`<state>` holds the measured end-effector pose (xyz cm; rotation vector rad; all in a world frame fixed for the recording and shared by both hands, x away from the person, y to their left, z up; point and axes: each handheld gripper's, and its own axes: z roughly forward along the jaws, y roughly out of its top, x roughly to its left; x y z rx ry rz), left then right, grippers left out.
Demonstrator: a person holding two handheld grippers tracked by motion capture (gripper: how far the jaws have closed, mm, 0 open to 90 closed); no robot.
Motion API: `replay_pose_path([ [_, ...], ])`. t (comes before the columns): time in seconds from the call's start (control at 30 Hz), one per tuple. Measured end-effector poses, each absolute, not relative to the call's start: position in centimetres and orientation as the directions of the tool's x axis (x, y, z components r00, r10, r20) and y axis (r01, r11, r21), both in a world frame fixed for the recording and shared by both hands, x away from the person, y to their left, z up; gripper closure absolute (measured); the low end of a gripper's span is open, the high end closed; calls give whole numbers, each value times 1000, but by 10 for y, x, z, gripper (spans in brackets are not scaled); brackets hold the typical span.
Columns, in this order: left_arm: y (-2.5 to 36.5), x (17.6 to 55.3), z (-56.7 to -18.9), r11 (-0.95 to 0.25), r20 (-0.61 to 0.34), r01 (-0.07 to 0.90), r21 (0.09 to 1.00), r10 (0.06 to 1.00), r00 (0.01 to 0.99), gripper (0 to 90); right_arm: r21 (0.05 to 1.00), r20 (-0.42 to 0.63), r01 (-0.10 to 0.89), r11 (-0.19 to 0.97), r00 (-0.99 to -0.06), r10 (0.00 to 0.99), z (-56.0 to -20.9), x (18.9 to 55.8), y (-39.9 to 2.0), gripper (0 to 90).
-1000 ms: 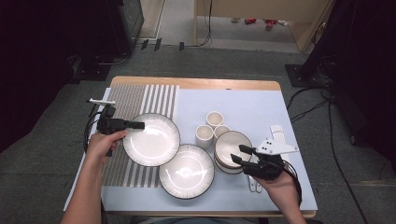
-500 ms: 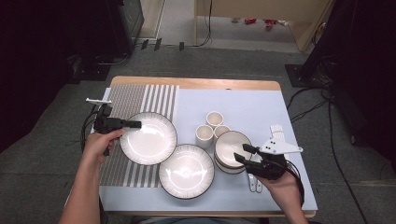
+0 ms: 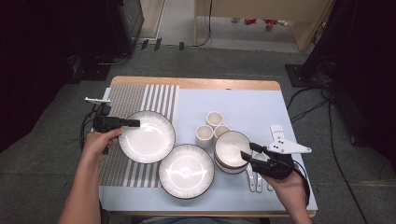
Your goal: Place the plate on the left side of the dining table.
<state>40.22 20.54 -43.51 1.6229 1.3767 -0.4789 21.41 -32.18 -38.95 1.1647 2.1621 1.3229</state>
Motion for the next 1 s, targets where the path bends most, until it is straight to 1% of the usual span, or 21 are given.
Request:
replay_pose_path([
  [0.53, 212, 406, -439, 67, -760, 917, 392, 585, 282, 814, 865, 103, 456, 209, -569, 816, -387, 213, -337, 519],
  [1.0, 214, 415, -437, 94, -770, 919, 383, 581, 261, 814, 864, 112, 465, 194, -553, 826, -390, 215, -343, 515],
])
